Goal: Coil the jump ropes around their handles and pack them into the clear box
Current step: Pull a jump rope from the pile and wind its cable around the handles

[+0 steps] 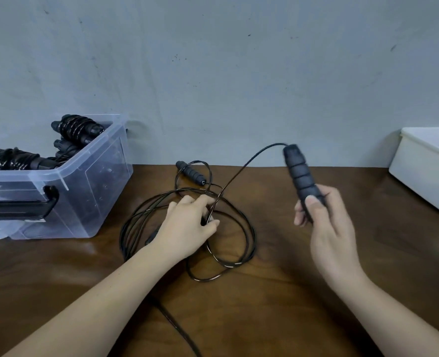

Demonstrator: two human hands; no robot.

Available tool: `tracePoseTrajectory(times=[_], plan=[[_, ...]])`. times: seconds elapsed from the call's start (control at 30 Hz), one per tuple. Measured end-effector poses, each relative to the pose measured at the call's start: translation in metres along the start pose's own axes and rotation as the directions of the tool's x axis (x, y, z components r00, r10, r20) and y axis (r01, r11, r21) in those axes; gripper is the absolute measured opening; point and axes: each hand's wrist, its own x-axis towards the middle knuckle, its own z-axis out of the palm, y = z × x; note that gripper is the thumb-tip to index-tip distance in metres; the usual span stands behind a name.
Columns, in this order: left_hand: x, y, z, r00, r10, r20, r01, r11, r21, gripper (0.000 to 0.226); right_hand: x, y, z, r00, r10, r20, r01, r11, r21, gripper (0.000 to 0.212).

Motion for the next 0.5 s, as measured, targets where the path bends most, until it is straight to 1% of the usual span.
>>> tracePoseTrajectory(times=[0.07,0.1,0.13,0.17,0.23,0.27,0.3,0.33,0.37,0.43,0.47,0.5], plan=[[-0.005,0.005,-0.004,1.000,0.026,0.000,-0.026,0.999,-0.040,0.013,0.007,0.003,-0.008,0.990,0.089,-0.110,-0.079,0.993,0.088,0.014],[-0.008,0.008,-0.005,0.998,0.056,0.005,-0.056,0.996,-0.074,0.012,0.009,0.006,-0.010,0.977,0.161,-0.137,-0.140,0.979,0.149,0.014],[-0.012,0.012,-0.006,0.996,0.088,0.020,-0.085,0.990,-0.116,0.015,0.009,0.007,-0.011,0.961,0.244,-0.127,-0.214,0.953,0.217,0.013],[-0.015,0.017,-0.006,0.994,0.106,0.030,-0.100,0.980,-0.172,0.016,0.008,0.008,-0.011,0.943,0.323,-0.077,-0.290,0.915,0.281,0.014],[-0.018,0.025,-0.005,0.996,0.094,-0.007,-0.092,0.953,-0.290,0.011,-0.001,0.010,-0.008,0.904,0.413,0.114,-0.423,0.816,0.394,0.017],[-0.019,0.026,-0.004,0.997,0.069,-0.034,-0.076,0.944,-0.321,0.016,-0.007,0.010,-0.006,0.876,0.421,0.237,-0.483,0.762,0.431,0.021],[-0.018,0.027,-0.002,0.998,0.043,-0.046,-0.056,0.940,-0.336,0.027,-0.013,0.009,-0.004,0.838,0.412,0.358,-0.540,0.715,0.443,0.024],[-0.018,0.027,0.000,0.999,0.023,-0.042,-0.036,0.935,-0.352,0.035,-0.017,0.007,-0.002,0.795,0.395,0.460,-0.588,0.686,0.429,0.027],[-0.018,0.027,0.001,0.999,0.010,-0.034,-0.023,0.927,-0.374,0.035,-0.019,0.006,-0.001,0.752,0.381,0.538,-0.624,0.673,0.396,0.029],[-0.020,0.029,0.000,1.000,0.006,-0.021,-0.014,0.910,-0.414,0.020,-0.022,0.004,0.002,0.689,0.370,0.623,-0.663,0.669,0.336,0.030],[-0.021,0.031,-0.003,1.000,0.011,-0.019,-0.018,0.900,-0.435,0.016,-0.022,0.003,0.004,0.673,0.372,0.639,-0.673,0.666,0.322,0.028],[-0.023,0.034,-0.005,1.000,0.029,-0.011,-0.030,0.890,-0.456,0.018,-0.022,0.003,0.006,0.667,0.383,0.639,-0.683,0.657,0.319,0.024]])
